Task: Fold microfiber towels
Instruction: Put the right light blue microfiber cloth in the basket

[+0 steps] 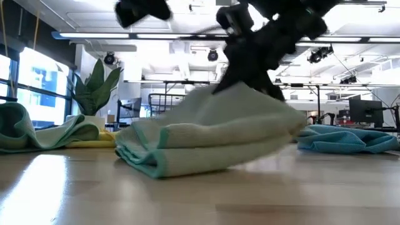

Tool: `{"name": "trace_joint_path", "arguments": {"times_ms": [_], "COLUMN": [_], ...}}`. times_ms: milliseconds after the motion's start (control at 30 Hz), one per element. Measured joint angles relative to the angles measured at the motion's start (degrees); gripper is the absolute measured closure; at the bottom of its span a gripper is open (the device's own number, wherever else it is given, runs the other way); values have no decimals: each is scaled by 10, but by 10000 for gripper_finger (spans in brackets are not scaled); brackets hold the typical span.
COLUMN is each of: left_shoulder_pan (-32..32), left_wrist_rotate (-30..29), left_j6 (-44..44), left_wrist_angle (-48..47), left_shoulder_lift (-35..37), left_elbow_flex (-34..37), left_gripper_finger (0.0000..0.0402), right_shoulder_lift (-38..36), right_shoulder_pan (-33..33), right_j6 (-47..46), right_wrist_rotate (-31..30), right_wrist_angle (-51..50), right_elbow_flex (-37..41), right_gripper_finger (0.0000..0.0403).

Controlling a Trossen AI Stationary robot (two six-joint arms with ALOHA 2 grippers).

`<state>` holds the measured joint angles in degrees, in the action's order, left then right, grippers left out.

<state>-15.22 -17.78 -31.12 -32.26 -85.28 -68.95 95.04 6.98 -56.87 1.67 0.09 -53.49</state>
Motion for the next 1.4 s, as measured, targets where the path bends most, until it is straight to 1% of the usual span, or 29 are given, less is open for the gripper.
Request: {"name": "trace_joint_path", "arguments": {"times_ms": [133,233,300,367,567,800,933,1000,1133,1267,1400], "left_shoulder_pan": [-24,-45,-59,-69,-87,-72,-50,-39,-14,8,24], "left_wrist_rotate": [-52,-97,-126,-151,-205,-262,-265,-266,-266,-266,-264], "left_j6": [-3,-3,-2,-2,7,13,13,13,13,16,24], "left_wrist_angle": [-26,-32,-49,-48,-67,-69,-69,-70,-70,-71,-72], "left_shoulder_lift": [59,97,120,139,179,196,201,203,205,205,205], "left_elbow_flex": [0,0,0,0,1,0,0,0,0,0,0], "left_gripper_finger": [399,399,399,399,399,399,399,399,399,399,399], "right_shoulder_lift": [0,0,0,0,2,4,17,34,71,99,118], "right_shoulder_pan": [-22,-44,-61,-79,-133,-199,-247,-267,-297,-322,-344], "right_j6": [86,147,179,198,241,302,321,328,328,323,331], "right_wrist_rotate": [-12,-28,-42,-55,-55,7,13,31,78,112,120], "right_wrist_angle": [-143,-227,-268,-289,-284,-256,-247,-244,-218,-176,-166], "right_elbow_flex": [-95,-160,-197,-225,-289,-352,-384,-393,-395,-395,-395], "right_gripper_finger": [402,402,402,403,403,403,403,403,403,403,403]}}
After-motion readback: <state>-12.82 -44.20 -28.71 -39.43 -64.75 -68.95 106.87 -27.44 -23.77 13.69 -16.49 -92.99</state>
